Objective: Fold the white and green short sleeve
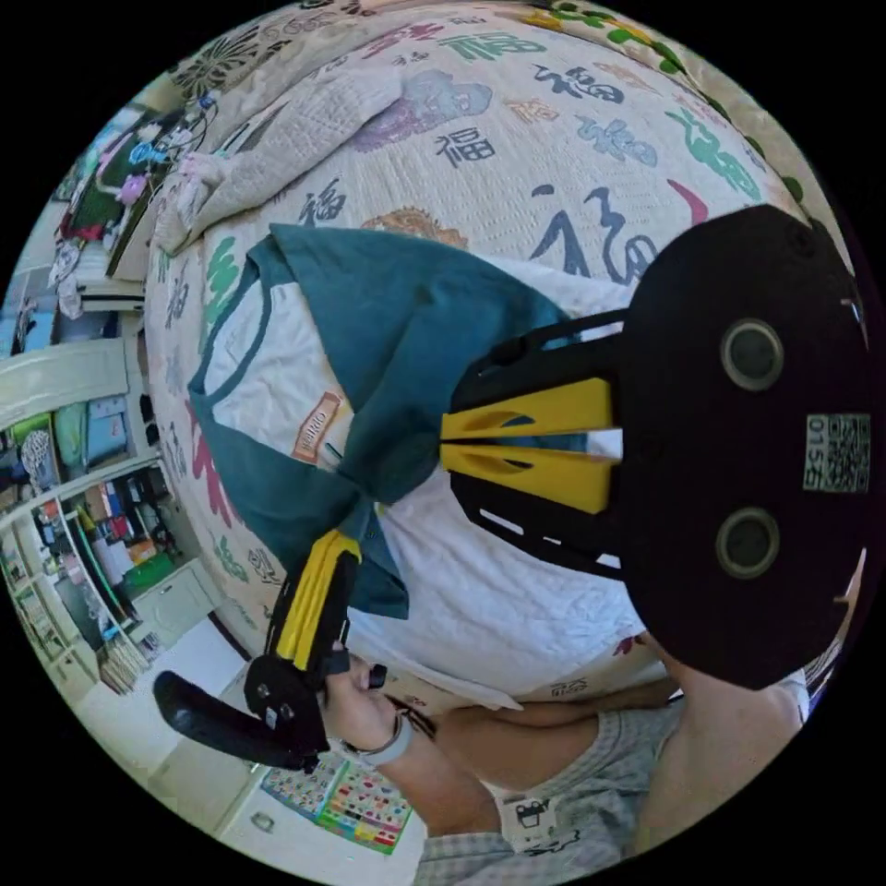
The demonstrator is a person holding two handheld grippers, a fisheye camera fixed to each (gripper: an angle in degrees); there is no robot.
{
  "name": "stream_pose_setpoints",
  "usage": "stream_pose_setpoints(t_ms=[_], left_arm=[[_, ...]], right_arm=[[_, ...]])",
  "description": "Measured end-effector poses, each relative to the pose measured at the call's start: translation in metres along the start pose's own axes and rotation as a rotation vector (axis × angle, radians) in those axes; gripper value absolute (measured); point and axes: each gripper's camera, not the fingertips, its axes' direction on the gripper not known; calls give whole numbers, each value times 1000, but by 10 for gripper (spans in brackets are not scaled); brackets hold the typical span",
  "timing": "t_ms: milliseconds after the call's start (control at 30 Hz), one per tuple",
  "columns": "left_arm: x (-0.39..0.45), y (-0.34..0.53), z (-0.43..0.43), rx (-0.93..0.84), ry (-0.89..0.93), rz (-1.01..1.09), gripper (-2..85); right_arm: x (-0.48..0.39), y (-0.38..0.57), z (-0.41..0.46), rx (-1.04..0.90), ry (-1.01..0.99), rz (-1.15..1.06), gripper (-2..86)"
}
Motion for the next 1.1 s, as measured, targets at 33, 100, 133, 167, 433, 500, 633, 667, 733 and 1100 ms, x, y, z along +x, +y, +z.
stream_pose_setpoints(t_ms=[33,100,133,167,433,500,633,667,733,1100], left_arm=[[-23,6,-20,32,17,-33,4],[-66,22,-54,109,42,-115,0],[-100,37,-77,168,40,-191,-1],[-134,56,-99,246,31,-281,-2],[-304,161,-104,298,70,-830,35],[-306,172,-112,335,101,-811,53],[-290,147,-119,298,136,-663,103],[-286,126,-118,324,160,-606,106],[-278,83,-110,329,206,-502,107],[-264,-53,-16,-62,52,-321,6]], right_arm=[[21,6,-21,67,-55,77,2],[59,22,-54,195,-99,222,0],[85,36,-72,264,-102,322,0],[110,50,-85,307,-86,415,0],[213,110,-72,245,27,941,39],[212,118,-83,326,2,930,65],[200,87,-96,365,-20,756,89],[196,62,-92,324,-1,664,93],[188,19,-77,245,7,540,106],[153,-83,6,-152,218,165,2]])
